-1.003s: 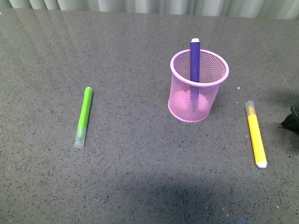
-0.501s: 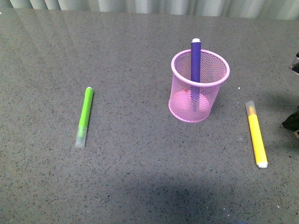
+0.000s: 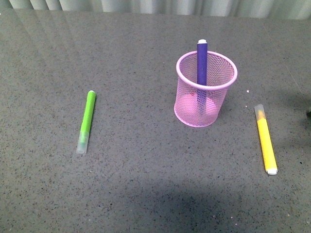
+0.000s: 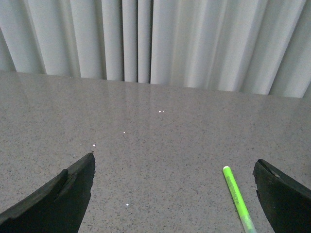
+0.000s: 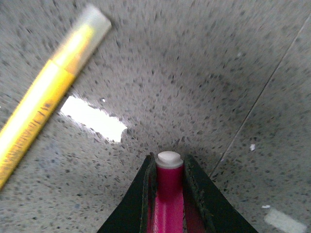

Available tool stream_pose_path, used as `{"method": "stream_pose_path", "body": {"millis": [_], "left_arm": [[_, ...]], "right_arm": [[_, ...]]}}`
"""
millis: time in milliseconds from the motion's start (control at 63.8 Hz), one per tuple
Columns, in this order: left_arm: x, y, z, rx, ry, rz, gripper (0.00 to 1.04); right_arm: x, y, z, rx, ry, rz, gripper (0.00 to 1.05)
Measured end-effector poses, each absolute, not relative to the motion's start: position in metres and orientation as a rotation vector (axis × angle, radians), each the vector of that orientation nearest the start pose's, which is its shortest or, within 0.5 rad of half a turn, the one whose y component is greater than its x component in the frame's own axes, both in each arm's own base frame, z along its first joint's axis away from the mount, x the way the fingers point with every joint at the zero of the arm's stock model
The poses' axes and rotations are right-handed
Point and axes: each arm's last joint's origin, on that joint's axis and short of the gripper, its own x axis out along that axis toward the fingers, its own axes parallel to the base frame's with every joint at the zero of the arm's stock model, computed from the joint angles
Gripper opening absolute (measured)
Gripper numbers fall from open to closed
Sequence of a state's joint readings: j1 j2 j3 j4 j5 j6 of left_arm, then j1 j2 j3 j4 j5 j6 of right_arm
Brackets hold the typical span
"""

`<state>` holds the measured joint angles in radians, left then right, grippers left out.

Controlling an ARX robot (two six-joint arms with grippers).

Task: Insert purple and pink pens into pink cup

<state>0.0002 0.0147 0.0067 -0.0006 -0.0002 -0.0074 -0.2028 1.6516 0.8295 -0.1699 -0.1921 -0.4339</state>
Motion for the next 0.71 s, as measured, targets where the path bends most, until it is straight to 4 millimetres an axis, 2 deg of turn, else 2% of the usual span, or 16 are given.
{"method": "stream_pose_path", "body": {"millis": [31,94,141,188,266,329,439,595,705], "left_arm": [[0.098,0.0,0.165,-0.007,0.009,0.0,0.97],[0.098,0.0,0.165,-0.007,0.009,0.0,0.97],[0.098,0.0,0.165,-0.007,0.009,0.001,0.97],[0.098,0.0,0.165,-0.007,0.009,0.001,0.97],[0.098,0.0,0.165,-0.007,0.009,0.001,0.97],[0.098,0.0,0.165,-0.008,0.009,0.001,0.97],[0.098,0.0,0.165,-0.007,0.009,0.001,0.97],[0.098,0.0,0.165,-0.007,0.009,0.001,0.97],[0.098,0.0,0.165,-0.007,0.009,0.001,0.97]], "right_arm": [[0.302,-0.056,0.158,-0.197,0.912,0.198,0.09],[0.311,-0.055,0.198,-0.158,0.759,0.179,0.09],[0.313,-0.054,0.219,-0.131,0.678,0.168,0.09],[0.313,-0.049,0.251,-0.093,0.55,0.162,0.09],[0.309,-0.037,0.283,-0.021,0.417,0.166,0.08],[0.307,-0.023,0.298,0.05,0.339,0.185,0.08],[0.311,0.007,0.306,0.25,0.261,0.221,0.08],[0.318,0.045,0.299,0.499,0.22,0.275,0.08],[0.325,0.065,0.289,0.61,0.215,0.315,0.08]]}}
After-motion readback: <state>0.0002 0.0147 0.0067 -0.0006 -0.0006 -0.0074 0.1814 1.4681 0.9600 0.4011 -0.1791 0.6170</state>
